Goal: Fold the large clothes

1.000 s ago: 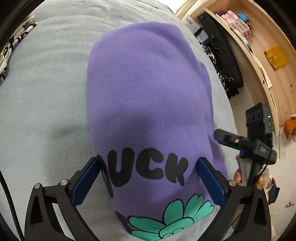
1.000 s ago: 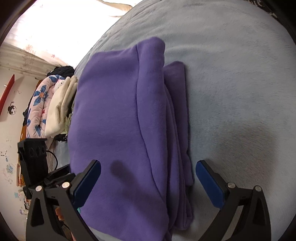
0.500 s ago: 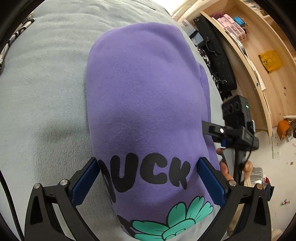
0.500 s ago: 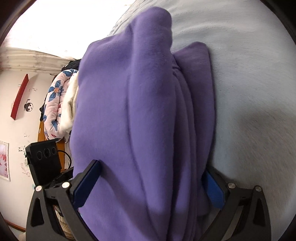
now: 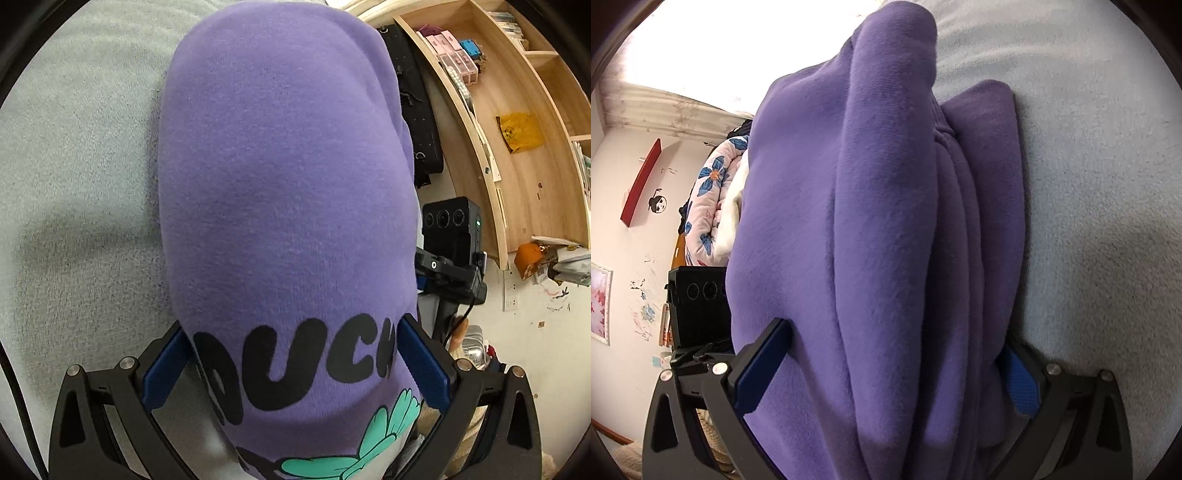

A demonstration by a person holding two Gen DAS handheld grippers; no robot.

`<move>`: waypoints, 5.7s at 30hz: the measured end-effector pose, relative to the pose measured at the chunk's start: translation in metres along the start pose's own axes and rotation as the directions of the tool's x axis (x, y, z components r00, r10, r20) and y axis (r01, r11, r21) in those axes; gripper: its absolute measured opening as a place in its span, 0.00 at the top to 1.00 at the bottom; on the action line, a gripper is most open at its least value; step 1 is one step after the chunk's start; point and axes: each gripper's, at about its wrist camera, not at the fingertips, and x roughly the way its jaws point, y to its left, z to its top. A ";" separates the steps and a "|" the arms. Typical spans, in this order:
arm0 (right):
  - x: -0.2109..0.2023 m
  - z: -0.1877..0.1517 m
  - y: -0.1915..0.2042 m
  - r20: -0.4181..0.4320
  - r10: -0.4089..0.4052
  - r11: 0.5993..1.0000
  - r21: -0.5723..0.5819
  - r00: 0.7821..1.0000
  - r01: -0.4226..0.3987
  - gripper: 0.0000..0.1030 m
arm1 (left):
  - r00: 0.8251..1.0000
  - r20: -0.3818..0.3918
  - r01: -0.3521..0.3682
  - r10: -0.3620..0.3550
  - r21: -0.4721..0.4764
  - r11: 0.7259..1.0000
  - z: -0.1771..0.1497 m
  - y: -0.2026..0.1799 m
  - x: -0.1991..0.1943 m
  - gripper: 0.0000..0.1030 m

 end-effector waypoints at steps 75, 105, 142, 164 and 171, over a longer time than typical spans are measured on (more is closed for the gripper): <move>0.256 0.118 0.398 0.216 0.178 0.963 -0.239 0.960 -0.125 0.45 | 0.820 0.472 -0.384 0.324 0.034 0.923 0.144 0.098 -0.456 0.01; 0.265 0.122 0.409 0.370 -0.140 0.881 -0.377 0.918 0.286 0.23 | 0.570 0.586 -0.685 0.576 -0.047 0.727 0.147 0.100 -0.438 0.25; 0.244 0.063 0.413 0.332 -0.433 0.761 -0.364 0.838 0.538 0.73 | 0.529 0.502 -0.757 0.684 -0.086 0.648 0.126 0.048 -0.393 0.14; 0.077 -0.061 0.383 0.330 -0.528 0.725 -0.304 0.782 0.618 0.58 | 0.583 0.457 -0.721 0.672 -0.090 0.687 -0.048 -0.052 -0.368 0.14; 0.040 -0.109 0.354 0.332 -0.554 0.717 -0.275 0.763 0.641 0.58 | 0.598 0.479 -0.707 0.643 -0.063 0.705 -0.101 -0.086 -0.348 0.14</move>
